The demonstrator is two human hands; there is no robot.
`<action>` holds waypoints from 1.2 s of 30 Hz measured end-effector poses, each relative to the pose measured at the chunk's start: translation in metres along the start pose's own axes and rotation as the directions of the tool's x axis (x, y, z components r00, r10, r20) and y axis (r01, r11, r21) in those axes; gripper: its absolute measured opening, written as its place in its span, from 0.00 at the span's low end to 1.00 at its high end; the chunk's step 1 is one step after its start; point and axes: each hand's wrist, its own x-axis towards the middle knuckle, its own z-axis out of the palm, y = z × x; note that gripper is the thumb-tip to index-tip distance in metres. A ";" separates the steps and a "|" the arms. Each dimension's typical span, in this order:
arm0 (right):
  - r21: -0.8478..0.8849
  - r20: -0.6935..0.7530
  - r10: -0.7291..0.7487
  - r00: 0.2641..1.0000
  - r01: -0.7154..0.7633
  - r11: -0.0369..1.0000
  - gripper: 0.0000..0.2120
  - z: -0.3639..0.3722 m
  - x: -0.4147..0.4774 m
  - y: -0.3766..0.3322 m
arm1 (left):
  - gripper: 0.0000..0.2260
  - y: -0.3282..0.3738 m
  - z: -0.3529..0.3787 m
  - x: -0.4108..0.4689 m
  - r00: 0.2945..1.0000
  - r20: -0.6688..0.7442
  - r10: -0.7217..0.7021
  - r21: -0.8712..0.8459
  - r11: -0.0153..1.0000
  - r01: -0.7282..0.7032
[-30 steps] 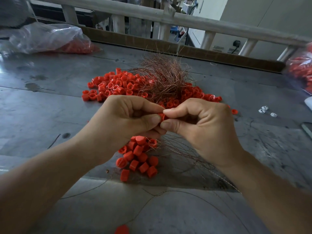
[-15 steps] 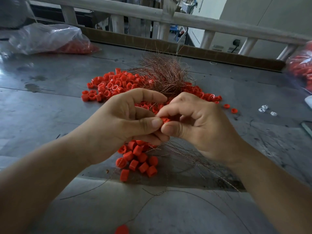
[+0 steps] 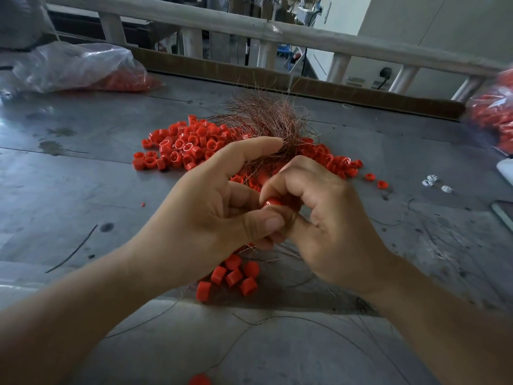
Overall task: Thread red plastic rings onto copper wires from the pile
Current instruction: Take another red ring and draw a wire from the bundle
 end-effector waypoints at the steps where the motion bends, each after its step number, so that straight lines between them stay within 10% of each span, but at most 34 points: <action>1: -0.010 -0.011 -0.008 1.000 0.008 1.000 0.08 0.001 0.000 -0.001 | 0.26 0.001 0.000 0.000 1.000 0.005 0.003 0.001 1.000 -0.003; 18: 0.200 0.022 0.128 0.992 -0.129 0.971 0.07 -0.006 0.003 0.002 | 0.20 0.012 -0.012 0.009 0.992 -0.105 -0.076 -0.205 0.977 0.054; 36: -0.206 0.104 0.293 0.950 -0.267 0.941 0.08 -0.017 0.004 0.008 | 0.10 0.004 -0.037 0.018 0.842 -0.510 -0.179 -0.050 0.983 0.178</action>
